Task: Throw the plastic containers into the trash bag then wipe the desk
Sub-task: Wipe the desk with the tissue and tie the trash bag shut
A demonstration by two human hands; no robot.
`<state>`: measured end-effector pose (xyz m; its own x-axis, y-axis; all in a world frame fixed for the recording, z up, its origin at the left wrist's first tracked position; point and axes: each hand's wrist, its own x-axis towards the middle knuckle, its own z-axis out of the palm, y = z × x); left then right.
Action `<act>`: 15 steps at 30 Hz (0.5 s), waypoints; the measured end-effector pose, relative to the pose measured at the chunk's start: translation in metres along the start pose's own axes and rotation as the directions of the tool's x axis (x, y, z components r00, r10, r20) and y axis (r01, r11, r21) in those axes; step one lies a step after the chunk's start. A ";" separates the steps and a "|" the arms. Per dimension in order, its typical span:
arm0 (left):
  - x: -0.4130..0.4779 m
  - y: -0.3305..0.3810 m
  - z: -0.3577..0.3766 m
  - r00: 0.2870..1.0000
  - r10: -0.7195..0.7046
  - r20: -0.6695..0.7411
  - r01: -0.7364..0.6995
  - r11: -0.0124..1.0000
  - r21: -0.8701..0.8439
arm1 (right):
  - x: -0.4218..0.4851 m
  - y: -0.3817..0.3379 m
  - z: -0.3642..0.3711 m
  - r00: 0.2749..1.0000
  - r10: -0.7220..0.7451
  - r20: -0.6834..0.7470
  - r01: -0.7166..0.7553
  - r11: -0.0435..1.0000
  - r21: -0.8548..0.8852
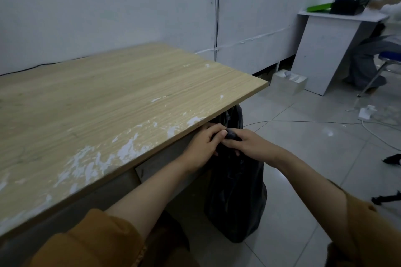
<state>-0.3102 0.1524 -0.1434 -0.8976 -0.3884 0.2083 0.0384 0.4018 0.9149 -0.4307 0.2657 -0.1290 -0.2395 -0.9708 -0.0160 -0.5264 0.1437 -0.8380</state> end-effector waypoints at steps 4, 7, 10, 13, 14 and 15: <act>0.001 0.008 -0.002 0.999 -0.035 0.010 0.036 0.978 -0.207 | -0.004 0.004 -0.008 0.999 0.049 0.024 -0.050 0.995 0.091; 0.006 0.013 0.002 0.999 -0.045 -0.004 0.043 0.979 -0.200 | -0.006 0.011 -0.011 0.997 0.062 -0.054 -0.052 0.985 0.164; 0.012 0.014 0.006 0.997 -0.022 -0.079 0.010 0.989 -0.148 | -0.006 0.009 -0.009 0.972 -0.014 -0.236 0.032 0.997 0.072; 0.014 0.015 0.012 0.987 -0.028 -0.157 -0.008 0.975 -0.223 | -0.006 0.008 -0.003 0.929 -0.088 -0.360 0.096 0.995 0.005; 0.015 0.015 0.015 0.983 -0.031 -0.182 -0.015 0.968 -0.249 | -0.005 0.008 -0.002 0.914 -0.101 -0.392 0.106 0.994 -0.008; 0.016 0.015 0.017 0.978 -0.031 -0.205 -0.025 0.964 -0.263 | -0.005 0.009 -0.001 0.901 -0.114 -0.418 0.116 0.993 -0.021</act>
<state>-0.3313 0.1664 -0.1328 -0.7891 -0.5626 0.2465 0.1750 0.1787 0.9682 -0.4353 0.2725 -0.1358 -0.4973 -0.8108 0.3088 -0.5674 0.0346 -0.8227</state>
